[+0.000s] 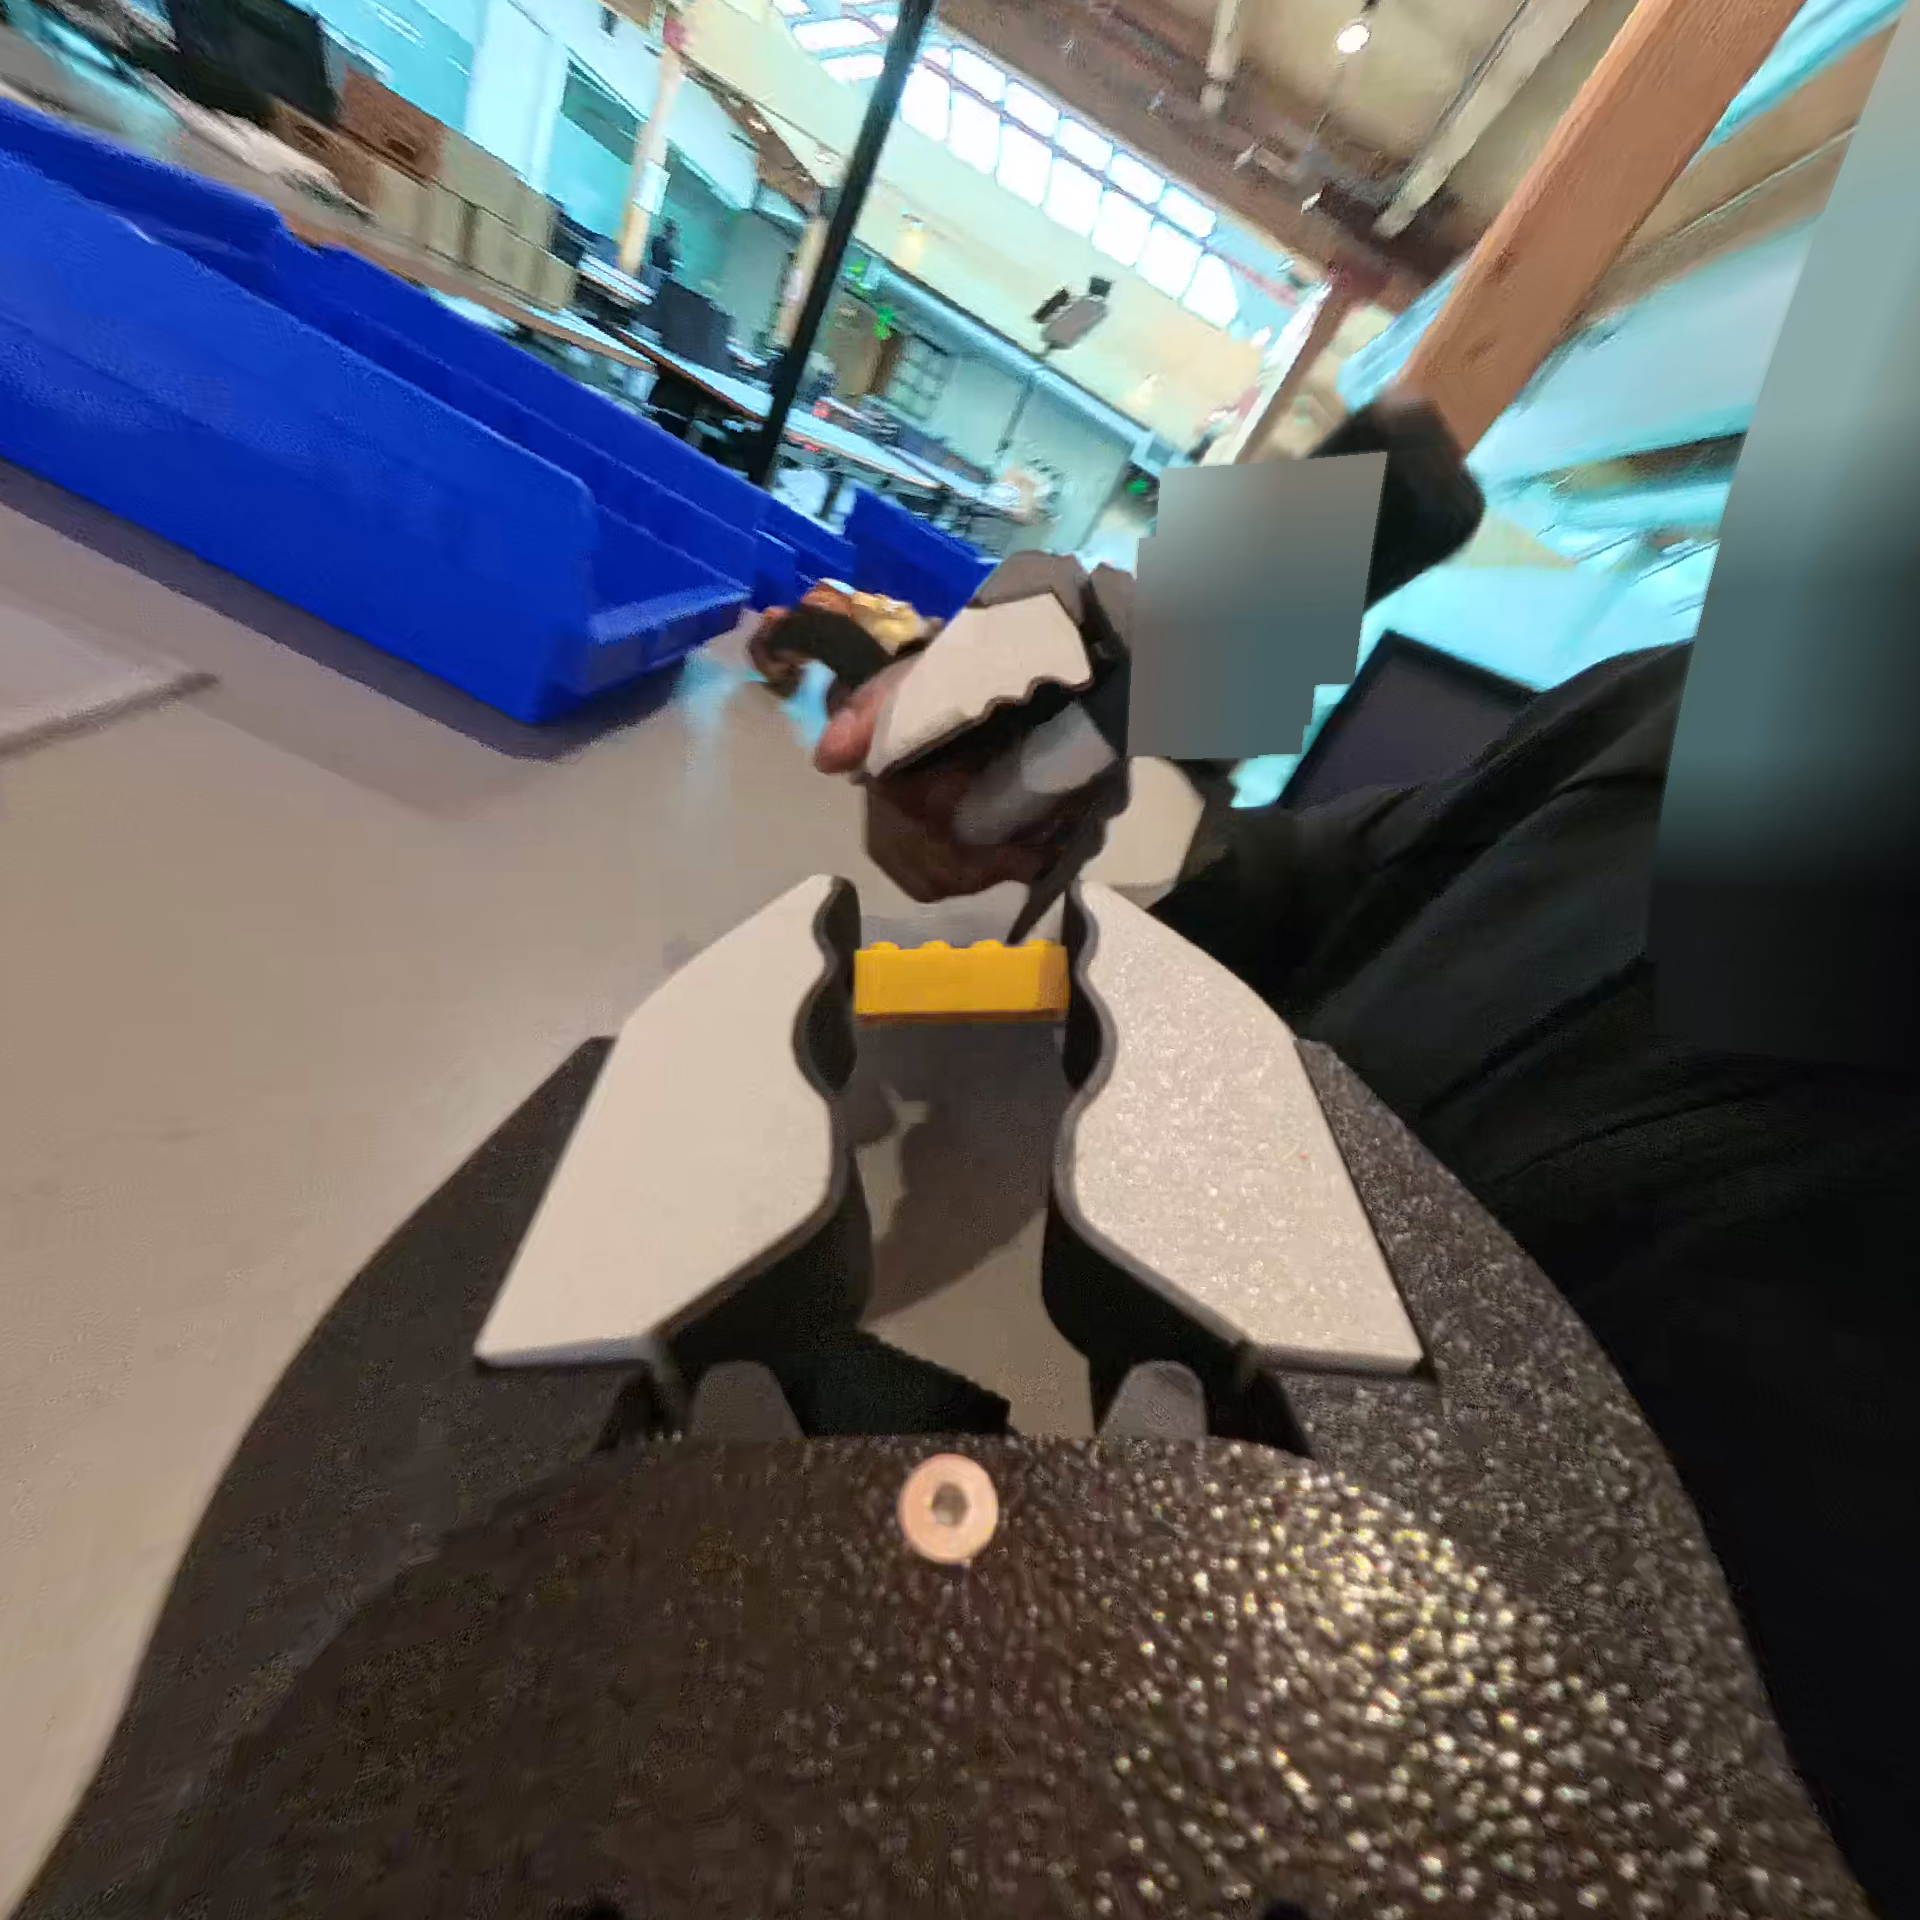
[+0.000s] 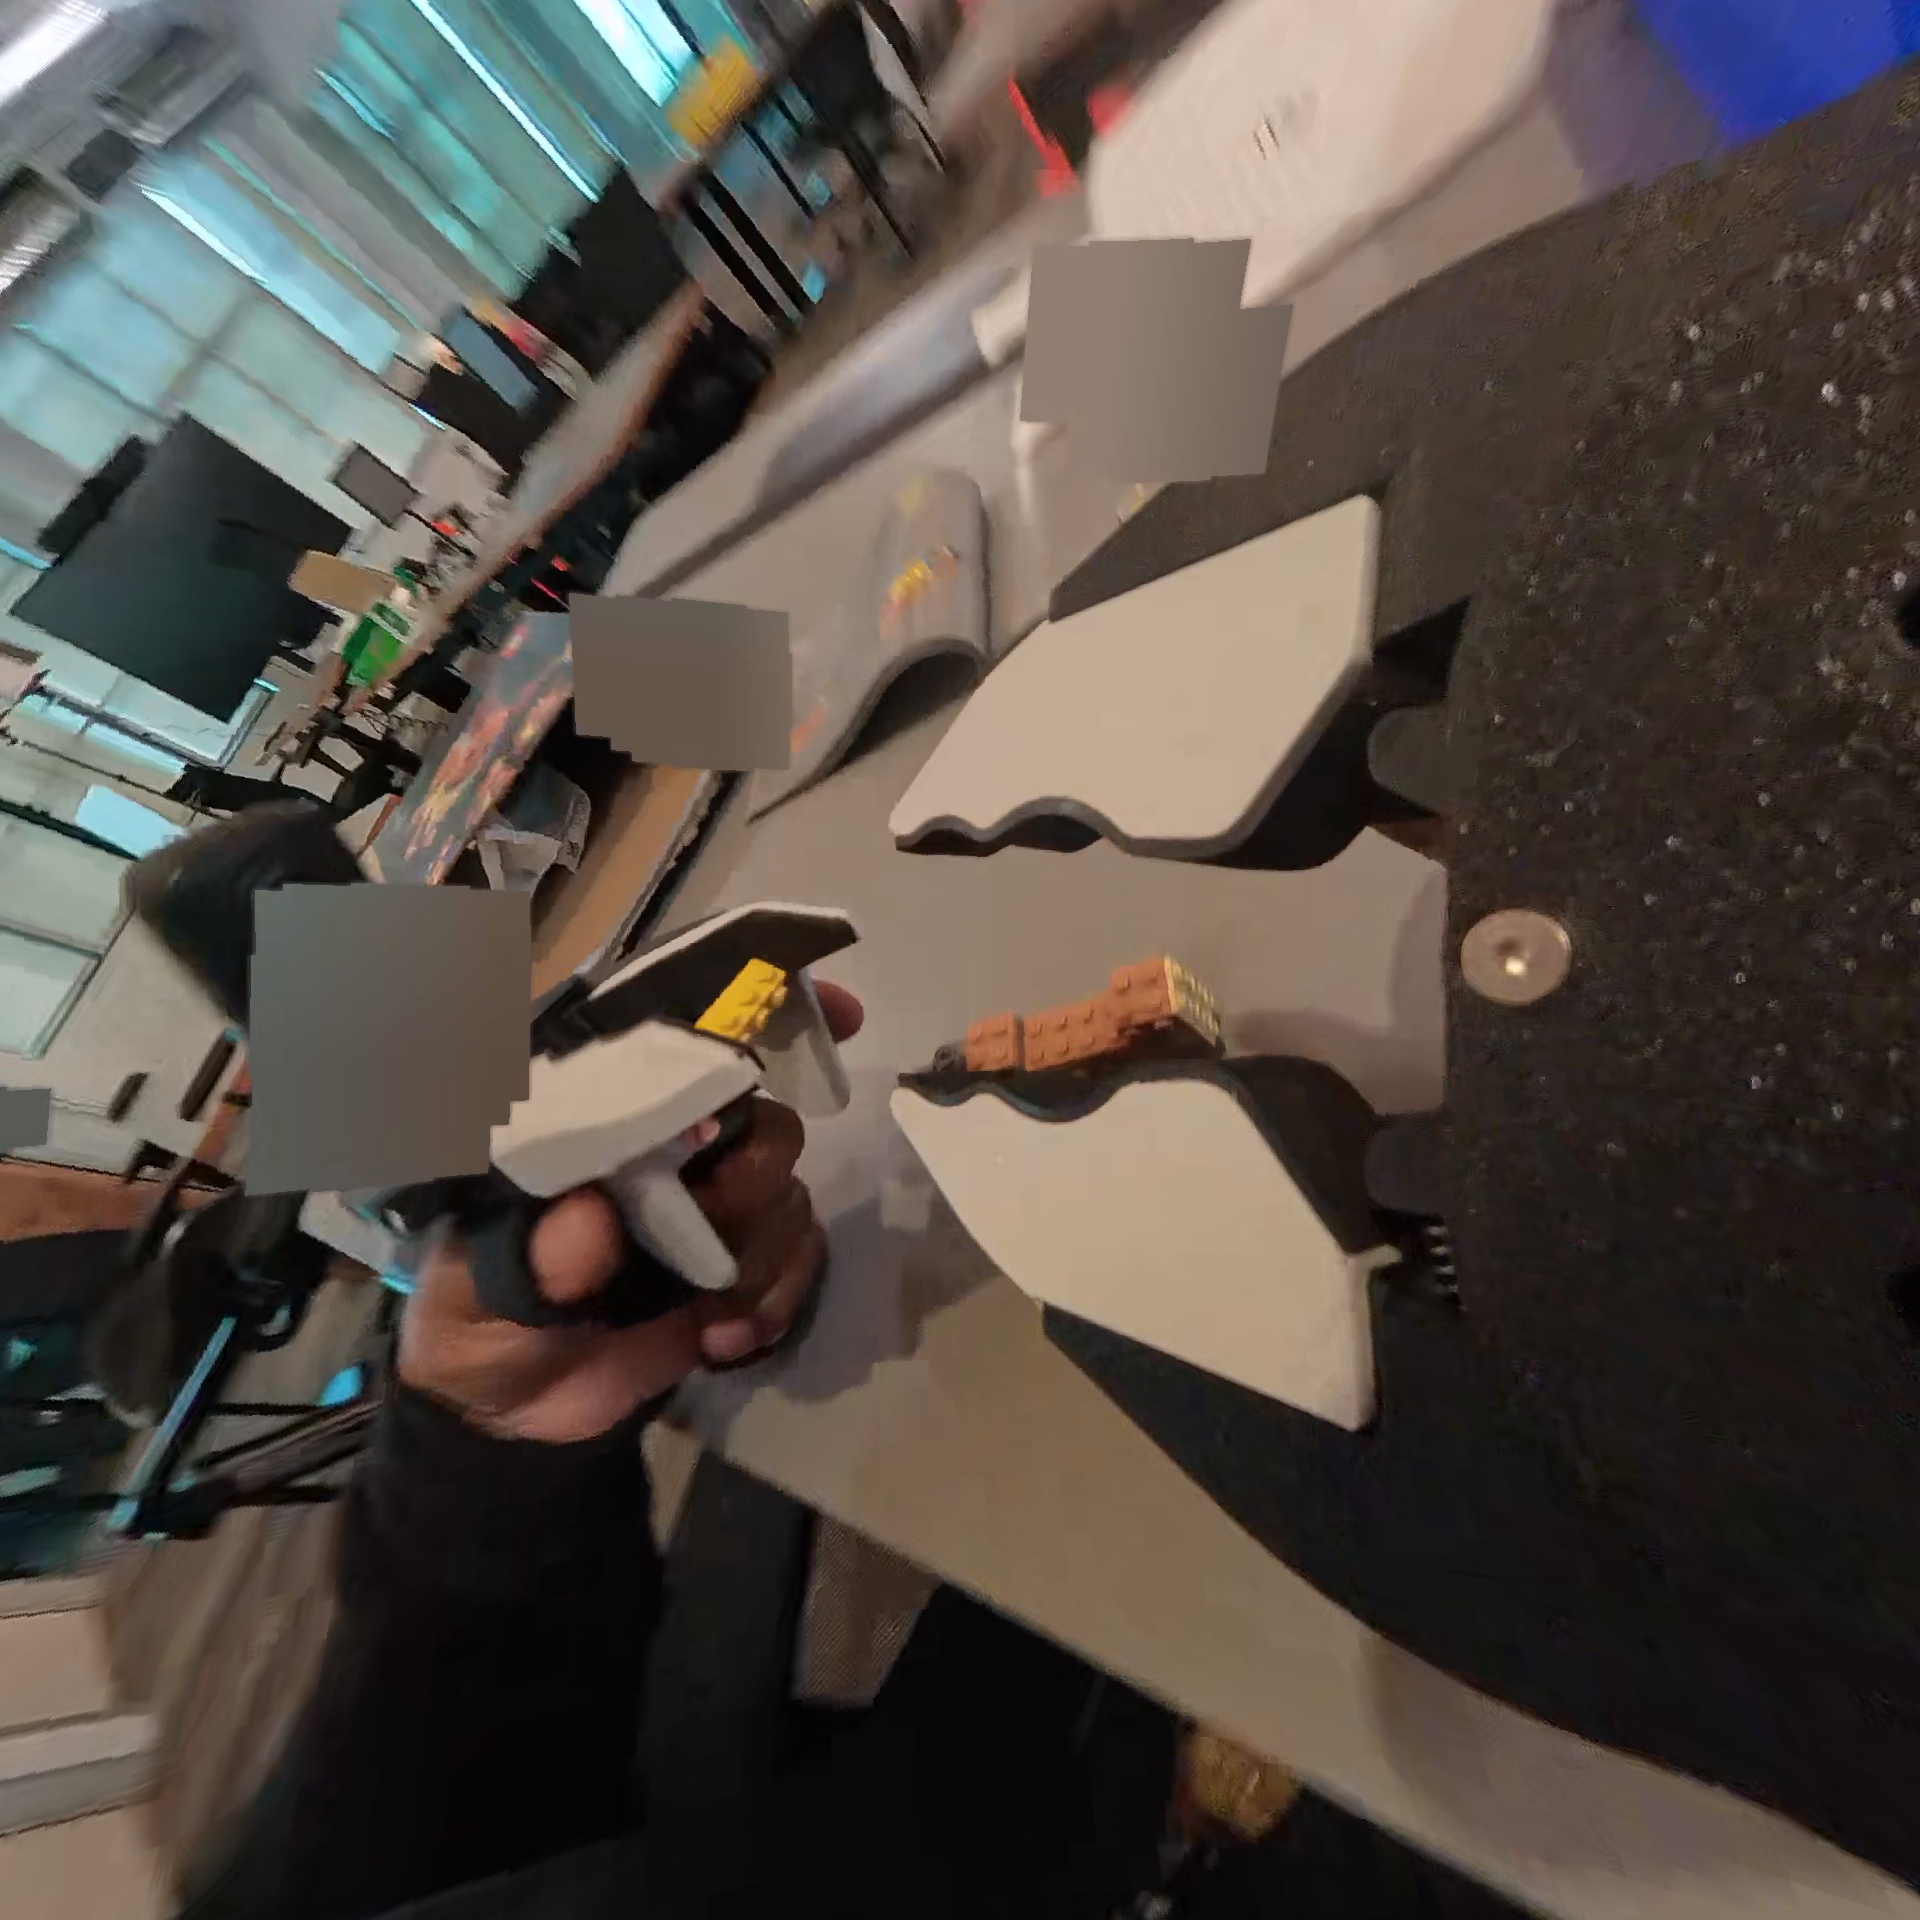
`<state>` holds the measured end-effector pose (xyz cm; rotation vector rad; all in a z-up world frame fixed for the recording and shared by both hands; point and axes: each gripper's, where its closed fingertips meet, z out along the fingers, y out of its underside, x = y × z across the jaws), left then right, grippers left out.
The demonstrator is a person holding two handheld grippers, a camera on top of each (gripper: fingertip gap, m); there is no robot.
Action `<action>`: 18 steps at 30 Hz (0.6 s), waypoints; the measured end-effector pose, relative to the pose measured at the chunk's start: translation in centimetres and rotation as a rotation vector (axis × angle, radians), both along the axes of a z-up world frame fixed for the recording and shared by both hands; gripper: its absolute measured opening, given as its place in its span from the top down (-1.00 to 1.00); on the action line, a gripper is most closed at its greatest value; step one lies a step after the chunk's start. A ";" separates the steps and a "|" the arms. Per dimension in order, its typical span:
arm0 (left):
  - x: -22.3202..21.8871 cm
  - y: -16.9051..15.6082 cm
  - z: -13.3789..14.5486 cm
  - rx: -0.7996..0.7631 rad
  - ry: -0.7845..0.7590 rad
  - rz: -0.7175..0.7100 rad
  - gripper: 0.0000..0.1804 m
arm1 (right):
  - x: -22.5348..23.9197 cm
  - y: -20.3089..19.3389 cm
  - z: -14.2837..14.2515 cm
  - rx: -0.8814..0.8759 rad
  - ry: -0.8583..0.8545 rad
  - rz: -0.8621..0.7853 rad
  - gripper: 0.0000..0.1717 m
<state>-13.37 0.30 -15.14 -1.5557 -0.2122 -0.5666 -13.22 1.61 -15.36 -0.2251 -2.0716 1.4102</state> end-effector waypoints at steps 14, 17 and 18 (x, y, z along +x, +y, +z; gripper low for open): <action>4.3 1.1 -0.9 -0.048 -0.175 -0.283 0.59 | 2.3 -3.3 -1.2 0.275 0.335 0.222 0.81; 4.4 1.3 -1.2 -0.070 -0.149 -0.284 0.59 | 2.0 -3.2 -1.5 0.283 0.317 0.190 0.87; 4.3 1.3 -1.3 -0.077 -0.133 -0.275 0.59 | 1.8 -3.1 -1.5 0.274 0.300 0.173 0.88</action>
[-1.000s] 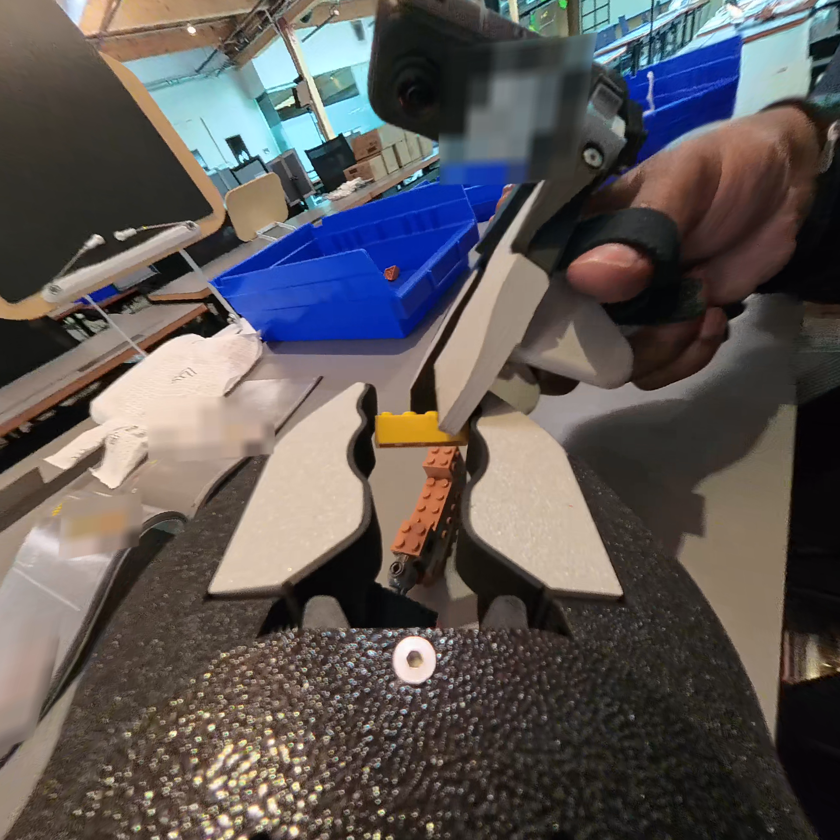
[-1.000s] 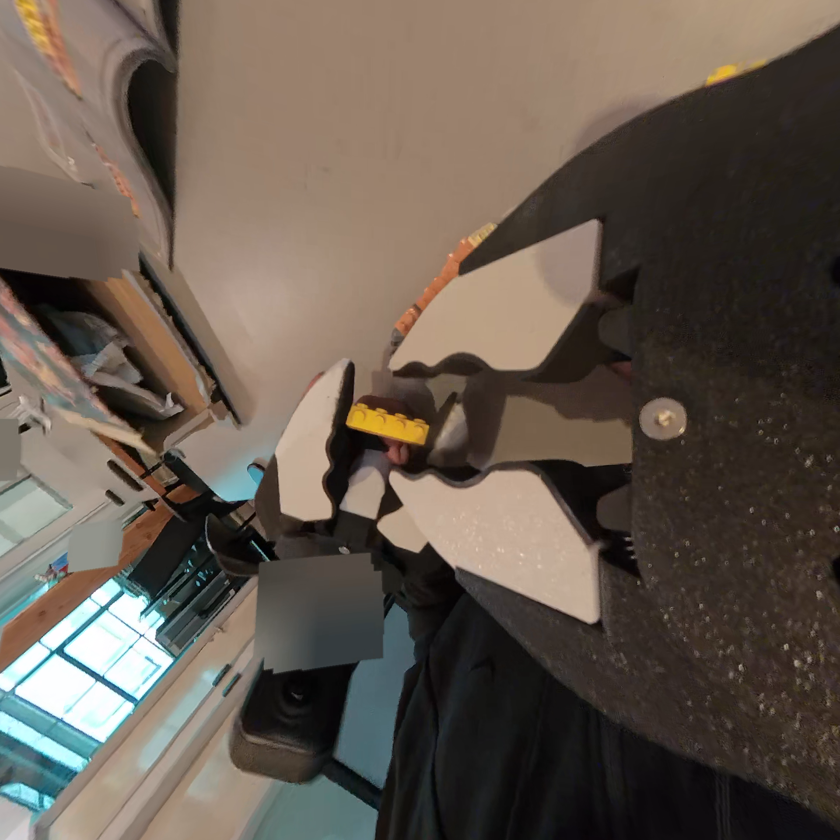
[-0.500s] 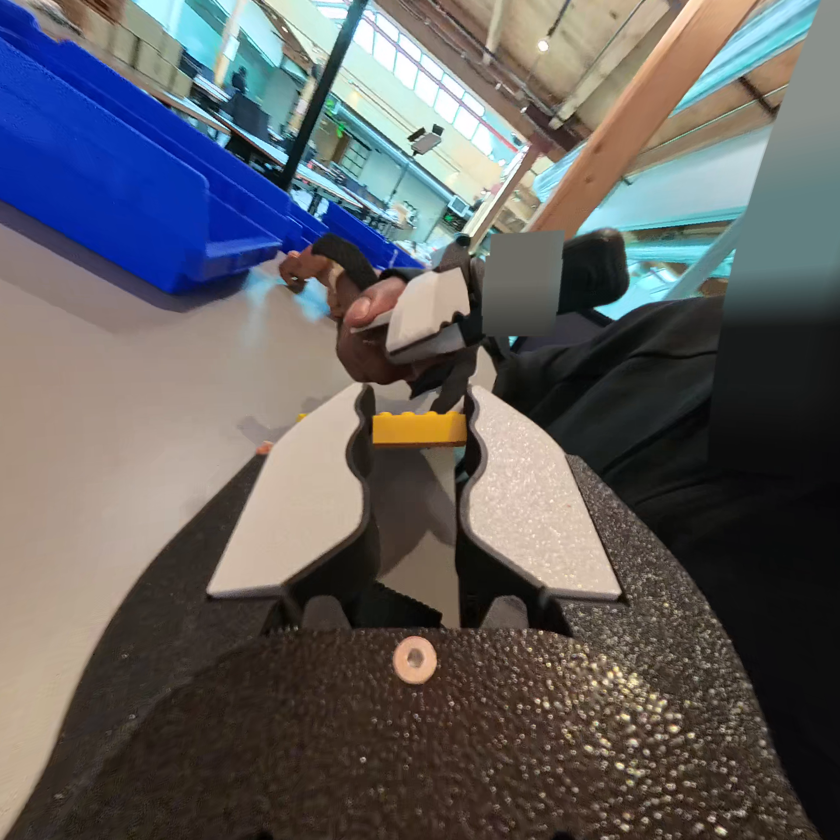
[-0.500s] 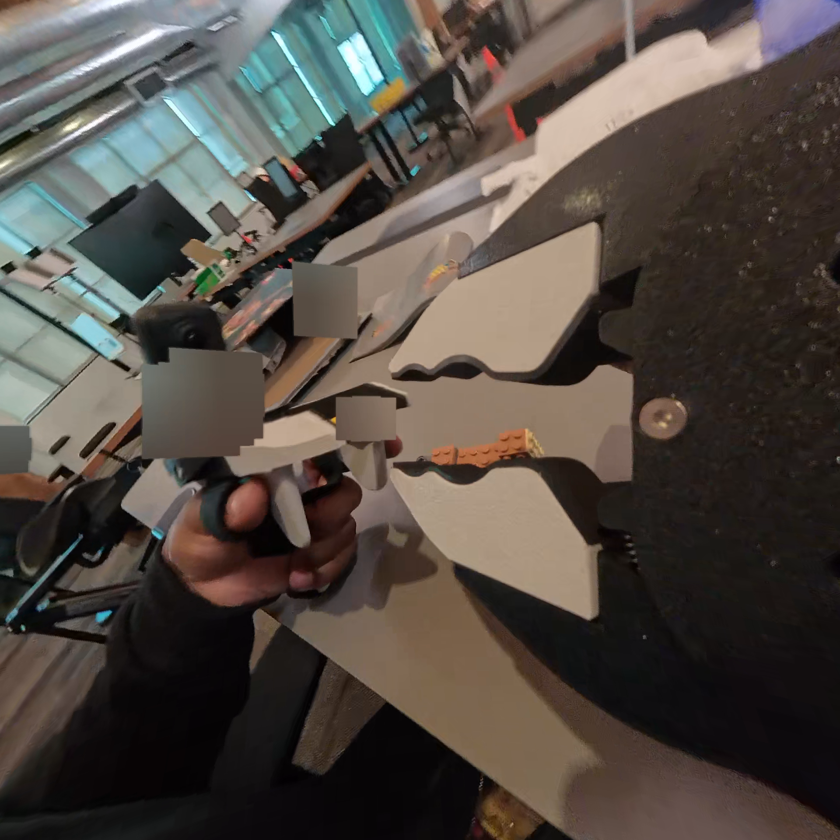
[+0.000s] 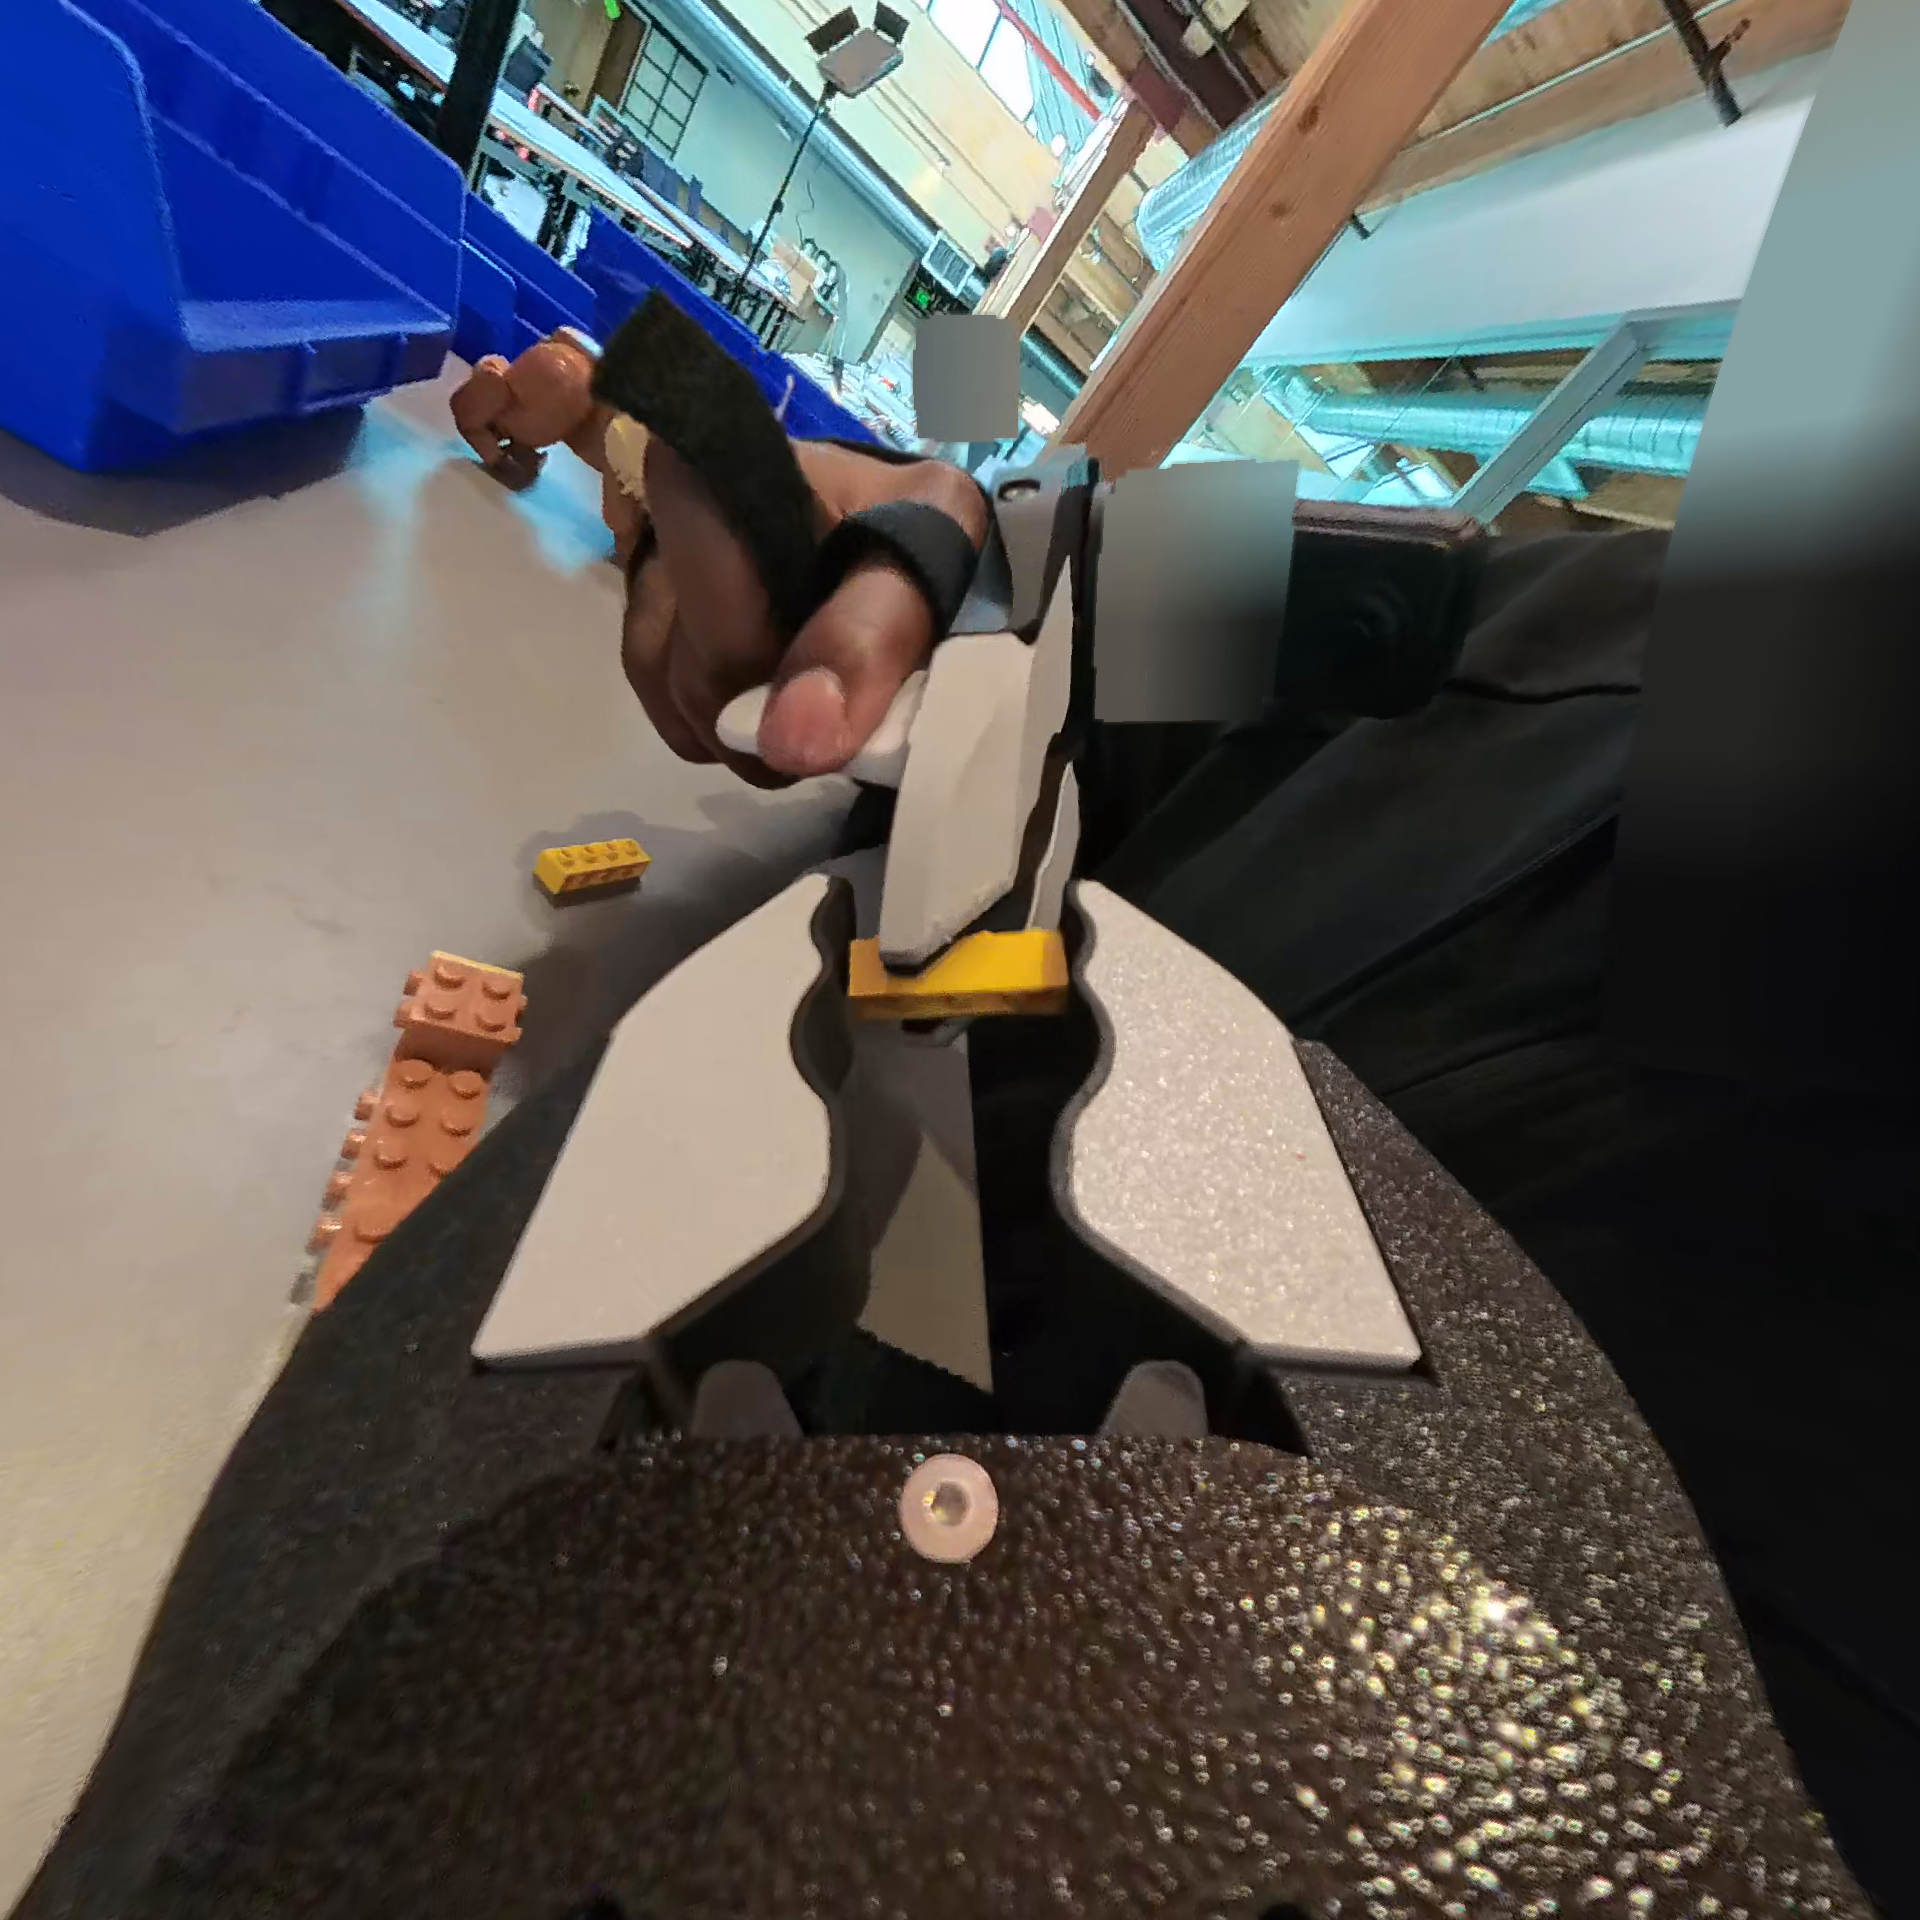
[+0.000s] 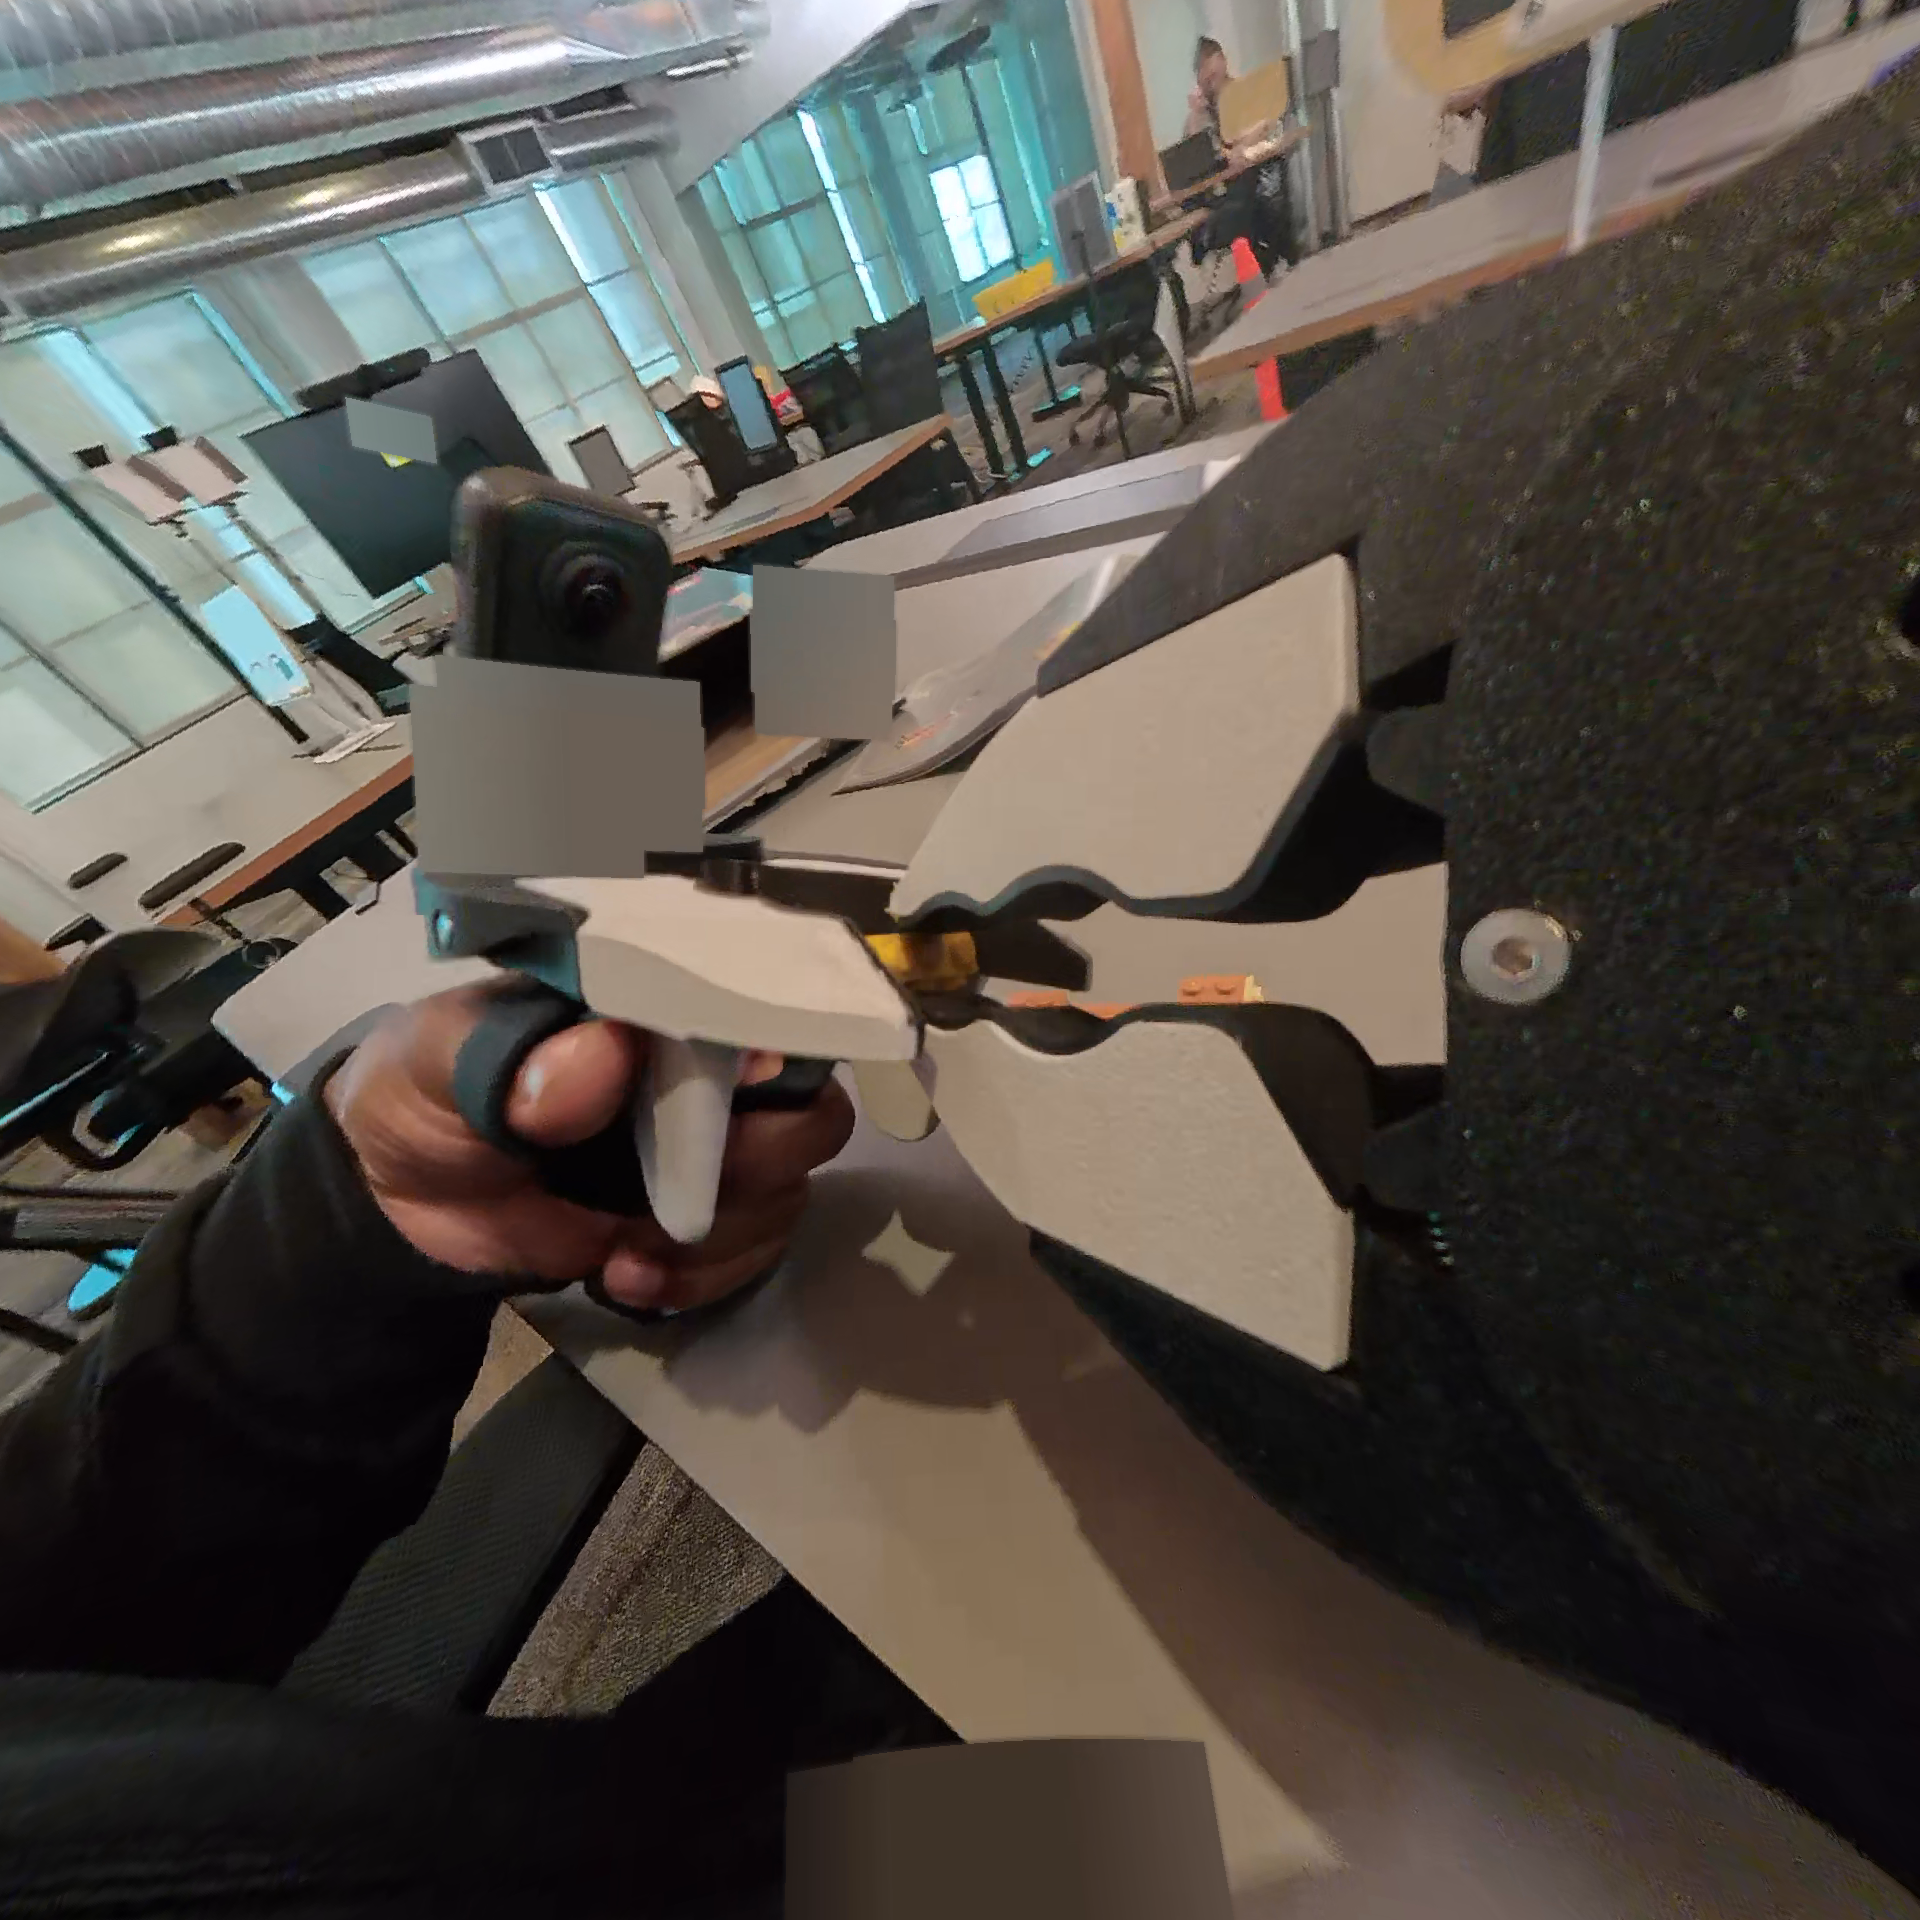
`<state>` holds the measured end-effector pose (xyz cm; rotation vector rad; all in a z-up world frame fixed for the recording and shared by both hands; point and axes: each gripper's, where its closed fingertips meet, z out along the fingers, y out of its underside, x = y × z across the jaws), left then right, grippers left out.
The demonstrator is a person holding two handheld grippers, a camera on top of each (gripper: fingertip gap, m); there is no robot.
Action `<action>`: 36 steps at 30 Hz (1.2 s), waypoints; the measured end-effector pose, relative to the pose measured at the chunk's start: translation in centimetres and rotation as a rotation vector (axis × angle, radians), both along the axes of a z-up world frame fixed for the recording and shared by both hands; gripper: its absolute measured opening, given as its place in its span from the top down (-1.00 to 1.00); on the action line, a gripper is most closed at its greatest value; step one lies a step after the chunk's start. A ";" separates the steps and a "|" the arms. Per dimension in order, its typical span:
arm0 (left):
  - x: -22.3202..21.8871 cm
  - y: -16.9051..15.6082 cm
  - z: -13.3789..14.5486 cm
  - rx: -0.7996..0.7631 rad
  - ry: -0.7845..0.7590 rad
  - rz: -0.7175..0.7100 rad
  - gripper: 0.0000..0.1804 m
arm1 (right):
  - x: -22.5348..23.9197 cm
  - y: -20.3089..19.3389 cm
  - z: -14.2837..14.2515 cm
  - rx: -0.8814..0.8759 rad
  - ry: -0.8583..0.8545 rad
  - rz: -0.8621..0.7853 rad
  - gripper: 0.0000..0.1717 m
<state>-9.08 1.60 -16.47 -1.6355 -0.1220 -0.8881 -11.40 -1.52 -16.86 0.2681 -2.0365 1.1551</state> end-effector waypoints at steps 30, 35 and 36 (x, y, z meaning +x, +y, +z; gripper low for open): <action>-7.0 -1.3 -9.5 -0.502 0.853 0.119 0.78 | -3.8 3.5 -5.5 0.447 -0.626 -0.373 0.88; -6.8 -1.3 -9.5 -0.496 0.823 0.095 0.78 | -3.9 3.3 -5.8 0.564 -0.664 -0.375 0.87; -6.8 -1.3 -9.5 -0.495 0.818 0.092 0.78 | -3.9 3.4 -5.9 0.591 -0.673 -0.373 0.87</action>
